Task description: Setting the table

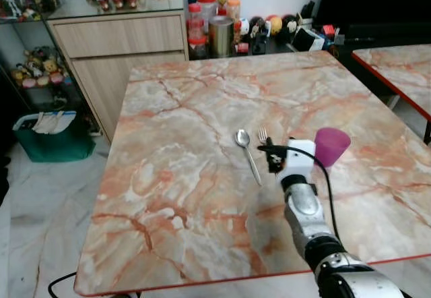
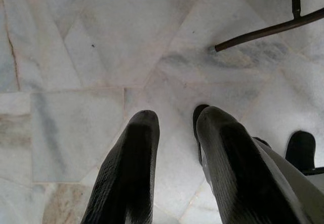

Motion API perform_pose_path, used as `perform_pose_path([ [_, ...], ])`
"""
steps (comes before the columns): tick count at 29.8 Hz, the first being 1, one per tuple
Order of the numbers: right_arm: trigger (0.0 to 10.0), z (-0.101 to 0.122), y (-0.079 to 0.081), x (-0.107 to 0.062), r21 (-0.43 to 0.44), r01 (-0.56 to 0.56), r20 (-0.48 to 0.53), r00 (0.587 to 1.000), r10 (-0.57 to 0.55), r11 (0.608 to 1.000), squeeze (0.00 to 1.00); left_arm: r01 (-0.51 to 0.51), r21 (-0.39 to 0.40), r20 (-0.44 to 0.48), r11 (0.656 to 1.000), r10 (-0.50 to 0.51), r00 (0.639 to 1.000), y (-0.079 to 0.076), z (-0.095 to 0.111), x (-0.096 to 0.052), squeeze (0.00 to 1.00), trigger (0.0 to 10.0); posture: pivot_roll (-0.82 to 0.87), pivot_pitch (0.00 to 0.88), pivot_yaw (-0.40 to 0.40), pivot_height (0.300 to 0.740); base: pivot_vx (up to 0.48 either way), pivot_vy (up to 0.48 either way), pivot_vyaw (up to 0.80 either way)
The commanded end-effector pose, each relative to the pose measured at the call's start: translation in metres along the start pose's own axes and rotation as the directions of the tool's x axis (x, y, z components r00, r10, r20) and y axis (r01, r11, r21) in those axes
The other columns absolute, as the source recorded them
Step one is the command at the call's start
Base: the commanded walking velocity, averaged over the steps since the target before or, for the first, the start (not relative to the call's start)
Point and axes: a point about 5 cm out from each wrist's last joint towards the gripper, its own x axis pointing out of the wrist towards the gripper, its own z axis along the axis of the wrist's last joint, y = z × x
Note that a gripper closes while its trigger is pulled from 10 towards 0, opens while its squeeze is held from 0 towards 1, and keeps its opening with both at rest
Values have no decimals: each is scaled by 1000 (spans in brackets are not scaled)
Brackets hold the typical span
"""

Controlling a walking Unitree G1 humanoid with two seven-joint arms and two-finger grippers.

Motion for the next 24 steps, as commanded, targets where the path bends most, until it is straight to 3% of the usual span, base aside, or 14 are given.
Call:
perform_pose_path([
  [1,10000,1,2,1,12,-2,2,1000,2,1000,0,-9,5,-13,1000,9,1000,3,-2,0,0,10000,31,0,5,740,0,0,0],
  [15,10000,0,3,6,61,-25,-63,998,29,998,0,-7,19,-25,1000,8,1000,3,-4,0,0,10000,31,0,13,740,0,0,0],
  [24,10000,11,-3,14,55,-41,-46,998,43,998,0,-12,16,-29,1000,12,1000,3,-5,-1,0,10000,40,0,7,740,0,0,0],
])
